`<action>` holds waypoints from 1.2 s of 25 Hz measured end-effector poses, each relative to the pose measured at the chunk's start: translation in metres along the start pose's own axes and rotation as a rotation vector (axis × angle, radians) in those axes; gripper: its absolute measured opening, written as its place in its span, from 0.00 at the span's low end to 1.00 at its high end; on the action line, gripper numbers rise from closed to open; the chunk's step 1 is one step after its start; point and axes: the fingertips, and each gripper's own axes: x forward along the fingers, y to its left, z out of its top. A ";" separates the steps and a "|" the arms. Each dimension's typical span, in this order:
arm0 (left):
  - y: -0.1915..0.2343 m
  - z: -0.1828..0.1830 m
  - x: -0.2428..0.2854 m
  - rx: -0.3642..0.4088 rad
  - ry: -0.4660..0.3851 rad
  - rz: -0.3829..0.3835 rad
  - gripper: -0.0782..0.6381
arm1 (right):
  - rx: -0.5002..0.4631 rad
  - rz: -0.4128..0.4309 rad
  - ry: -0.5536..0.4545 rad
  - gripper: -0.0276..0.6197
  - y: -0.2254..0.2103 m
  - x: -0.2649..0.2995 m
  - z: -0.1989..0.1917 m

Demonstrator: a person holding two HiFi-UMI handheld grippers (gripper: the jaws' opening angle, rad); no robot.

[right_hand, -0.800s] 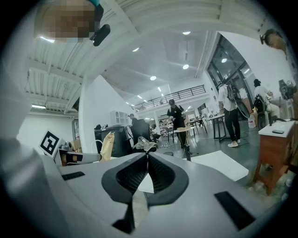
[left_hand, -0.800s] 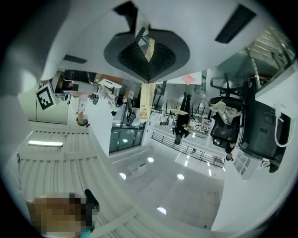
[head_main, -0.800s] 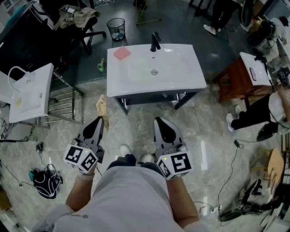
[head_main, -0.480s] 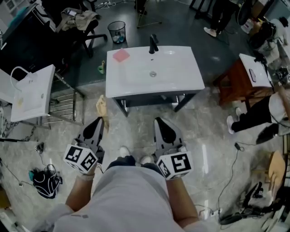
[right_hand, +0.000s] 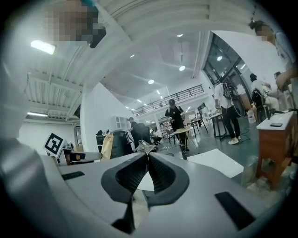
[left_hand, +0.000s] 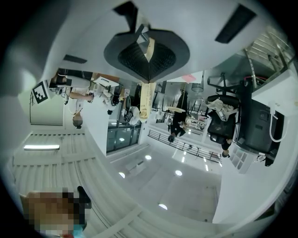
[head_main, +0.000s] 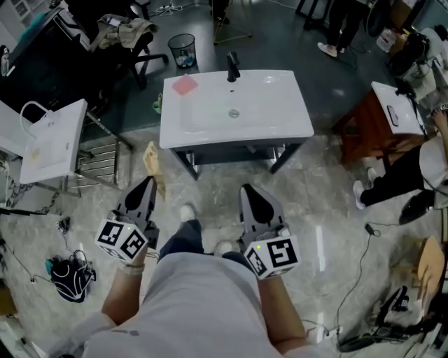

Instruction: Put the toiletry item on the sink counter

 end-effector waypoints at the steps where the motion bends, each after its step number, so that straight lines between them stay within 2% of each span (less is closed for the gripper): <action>1: 0.001 -0.001 0.002 -0.003 -0.002 0.002 0.13 | 0.002 -0.002 0.002 0.08 -0.002 0.000 -0.001; 6: 0.012 -0.006 0.014 -0.006 -0.011 0.005 0.13 | -0.004 -0.001 0.027 0.09 -0.009 0.014 -0.010; 12: 0.057 -0.012 0.039 -0.057 -0.003 -0.007 0.13 | -0.010 -0.006 0.043 0.09 -0.011 0.065 -0.014; 20: 0.133 -0.006 0.102 -0.095 0.025 -0.027 0.13 | -0.012 -0.026 0.094 0.09 -0.025 0.161 -0.020; 30: 0.234 0.016 0.200 -0.116 0.070 -0.089 0.13 | 0.000 -0.076 0.126 0.09 -0.044 0.297 -0.026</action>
